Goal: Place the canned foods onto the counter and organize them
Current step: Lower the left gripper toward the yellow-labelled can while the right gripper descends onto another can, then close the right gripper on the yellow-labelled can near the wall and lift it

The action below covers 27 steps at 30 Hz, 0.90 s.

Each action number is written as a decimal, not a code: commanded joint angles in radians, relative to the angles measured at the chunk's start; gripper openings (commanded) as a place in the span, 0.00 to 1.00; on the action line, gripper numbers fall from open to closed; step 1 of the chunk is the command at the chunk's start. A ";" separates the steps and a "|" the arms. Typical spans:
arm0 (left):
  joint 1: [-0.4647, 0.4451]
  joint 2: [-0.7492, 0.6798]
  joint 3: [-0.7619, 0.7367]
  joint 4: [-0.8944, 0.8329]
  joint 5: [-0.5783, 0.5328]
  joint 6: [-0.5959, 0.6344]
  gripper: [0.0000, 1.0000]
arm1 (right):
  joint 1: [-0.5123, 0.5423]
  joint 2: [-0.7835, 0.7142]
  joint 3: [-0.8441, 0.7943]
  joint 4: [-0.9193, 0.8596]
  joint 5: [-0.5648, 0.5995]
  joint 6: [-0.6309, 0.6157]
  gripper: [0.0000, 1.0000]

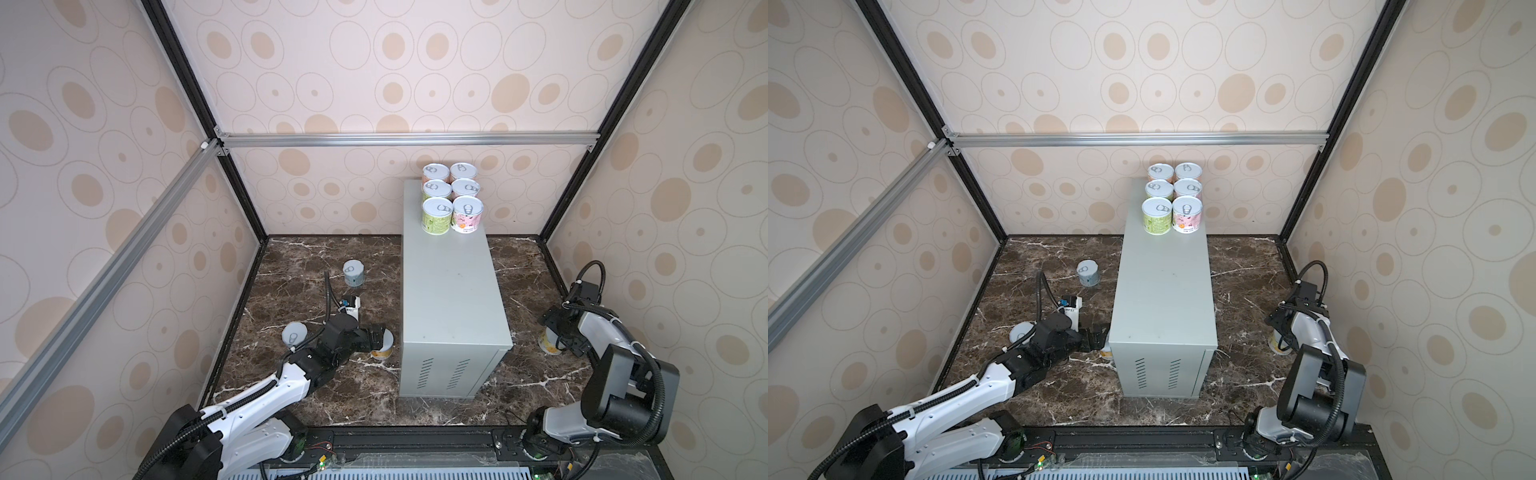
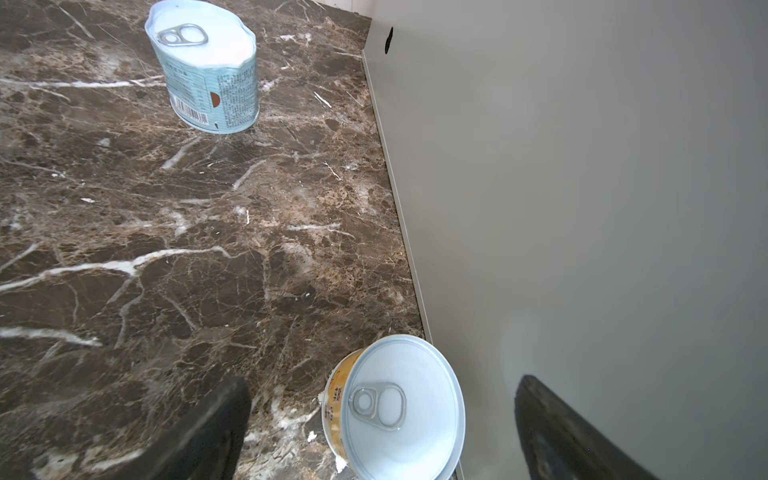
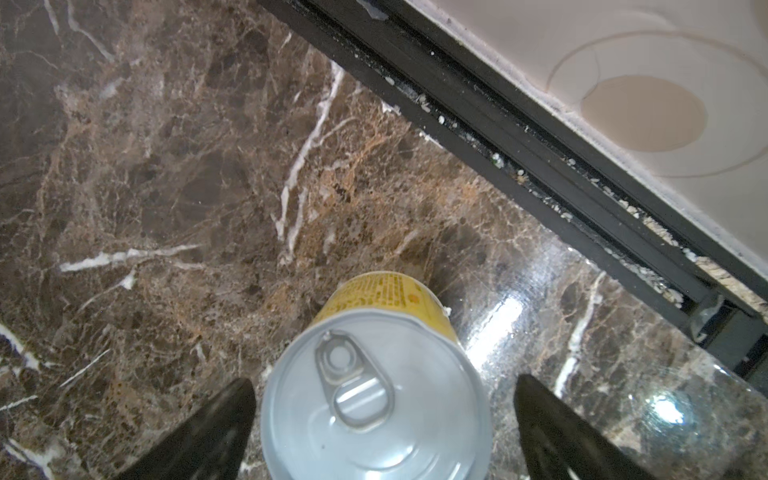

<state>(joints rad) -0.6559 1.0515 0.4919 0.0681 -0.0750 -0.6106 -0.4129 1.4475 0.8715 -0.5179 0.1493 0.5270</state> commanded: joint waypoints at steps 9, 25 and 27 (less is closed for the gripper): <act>0.009 0.014 0.002 0.025 0.001 -0.015 0.99 | -0.004 0.075 0.018 0.012 -0.016 -0.001 0.98; 0.010 0.004 -0.008 0.030 0.009 -0.017 0.99 | 0.005 0.081 0.001 0.032 -0.015 -0.034 0.74; 0.009 0.001 -0.007 0.029 0.011 -0.016 0.99 | 0.011 0.075 0.004 0.033 -0.023 -0.042 0.69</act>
<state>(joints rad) -0.6552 1.0637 0.4873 0.0750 -0.0677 -0.6109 -0.4095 1.5356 0.8749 -0.4904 0.1352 0.4938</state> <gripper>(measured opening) 0.992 0.752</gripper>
